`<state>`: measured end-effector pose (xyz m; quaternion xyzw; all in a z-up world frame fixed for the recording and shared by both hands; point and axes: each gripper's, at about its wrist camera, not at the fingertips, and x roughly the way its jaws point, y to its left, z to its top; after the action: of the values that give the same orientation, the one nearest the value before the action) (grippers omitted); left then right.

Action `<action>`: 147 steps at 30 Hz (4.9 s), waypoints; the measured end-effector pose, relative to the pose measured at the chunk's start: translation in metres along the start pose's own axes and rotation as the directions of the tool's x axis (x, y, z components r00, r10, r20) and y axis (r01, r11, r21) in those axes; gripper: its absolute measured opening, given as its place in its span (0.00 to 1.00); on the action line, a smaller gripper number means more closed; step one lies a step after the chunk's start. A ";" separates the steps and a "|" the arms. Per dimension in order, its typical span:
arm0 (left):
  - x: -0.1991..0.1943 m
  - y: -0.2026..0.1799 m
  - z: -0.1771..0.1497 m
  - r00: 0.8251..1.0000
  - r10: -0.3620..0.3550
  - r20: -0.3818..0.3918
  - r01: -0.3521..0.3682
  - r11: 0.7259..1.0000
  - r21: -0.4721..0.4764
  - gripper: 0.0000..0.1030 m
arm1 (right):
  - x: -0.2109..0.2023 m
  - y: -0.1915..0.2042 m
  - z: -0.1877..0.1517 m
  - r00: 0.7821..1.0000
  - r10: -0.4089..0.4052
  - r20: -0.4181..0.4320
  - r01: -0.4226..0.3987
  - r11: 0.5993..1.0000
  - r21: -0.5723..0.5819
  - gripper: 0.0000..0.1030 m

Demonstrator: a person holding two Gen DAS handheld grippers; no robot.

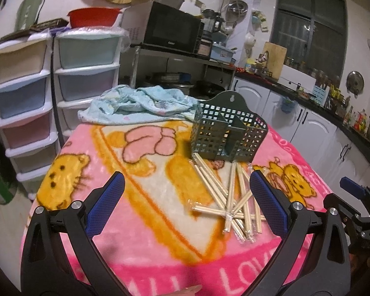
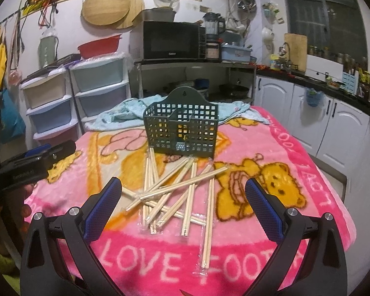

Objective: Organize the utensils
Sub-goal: 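Lower both open grippers toward the pile of wrapped chopsticks, then close the left gripper on a wrapped chopstick while the right gripper grasps another, then lift both held chopsticks upright and carry them over the green basket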

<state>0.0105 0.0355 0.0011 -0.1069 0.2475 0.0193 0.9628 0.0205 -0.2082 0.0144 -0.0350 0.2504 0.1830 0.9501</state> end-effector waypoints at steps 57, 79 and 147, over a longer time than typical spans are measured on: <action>0.137 0.020 -0.041 0.849 -0.317 -0.423 0.180 0.925 -0.333 0.44 | 0.205 -0.114 0.007 0.893 0.166 -0.418 -0.023 0.945 0.325 0.75; 0.134 0.030 -0.035 0.860 -0.328 -0.391 0.209 0.925 -0.317 0.03 | 0.231 -0.137 0.014 0.879 0.292 -0.376 -0.060 0.851 0.521 0.12; 0.022 -0.049 0.207 0.925 -0.373 0.072 0.369 0.927 0.071 0.01 | 0.054 -0.055 0.210 0.955 0.280 0.102 -0.280 0.960 -0.015 0.05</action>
<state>0.1326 0.0322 0.1772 -0.1240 0.1828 -0.1656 0.9611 0.1817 -0.2083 0.1702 0.0101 0.2036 0.3171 0.9262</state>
